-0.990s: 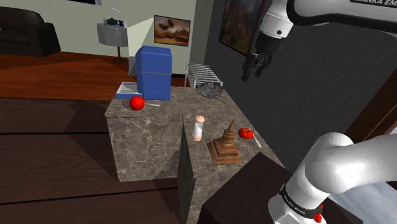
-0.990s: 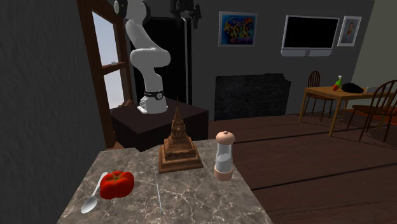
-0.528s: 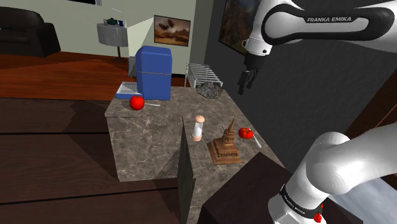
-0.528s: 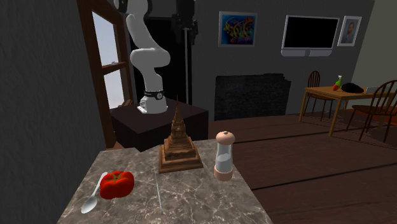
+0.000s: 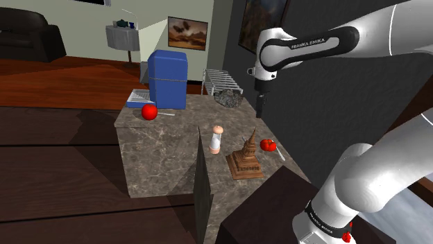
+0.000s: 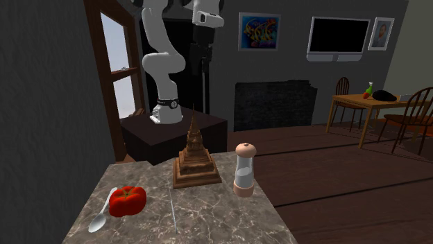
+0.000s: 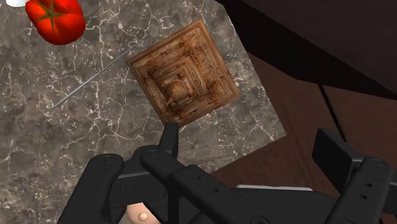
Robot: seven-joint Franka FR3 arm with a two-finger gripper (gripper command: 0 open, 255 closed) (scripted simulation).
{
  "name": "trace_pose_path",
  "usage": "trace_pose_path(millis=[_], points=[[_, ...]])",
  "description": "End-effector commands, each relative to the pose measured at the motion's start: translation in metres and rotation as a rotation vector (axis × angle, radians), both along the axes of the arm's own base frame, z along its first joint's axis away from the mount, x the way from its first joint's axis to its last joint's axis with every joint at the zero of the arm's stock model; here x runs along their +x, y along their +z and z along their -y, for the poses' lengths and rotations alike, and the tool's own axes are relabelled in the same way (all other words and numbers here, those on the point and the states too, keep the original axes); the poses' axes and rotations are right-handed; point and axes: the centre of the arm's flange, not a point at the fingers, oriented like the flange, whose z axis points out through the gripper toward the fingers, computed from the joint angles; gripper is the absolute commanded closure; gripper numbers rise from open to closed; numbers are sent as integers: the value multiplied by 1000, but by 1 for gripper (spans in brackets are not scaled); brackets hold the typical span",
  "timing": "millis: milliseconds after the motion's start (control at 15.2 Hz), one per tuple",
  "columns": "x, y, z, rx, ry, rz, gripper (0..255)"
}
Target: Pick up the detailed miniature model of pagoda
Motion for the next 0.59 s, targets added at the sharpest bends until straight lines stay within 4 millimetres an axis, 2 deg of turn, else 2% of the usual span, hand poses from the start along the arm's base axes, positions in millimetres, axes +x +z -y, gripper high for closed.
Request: trace_pose_path(millis=[0,528], points=[[13,-25,6,-1,70,-45,0],[56,-130,27,-7,335,-222,0]])
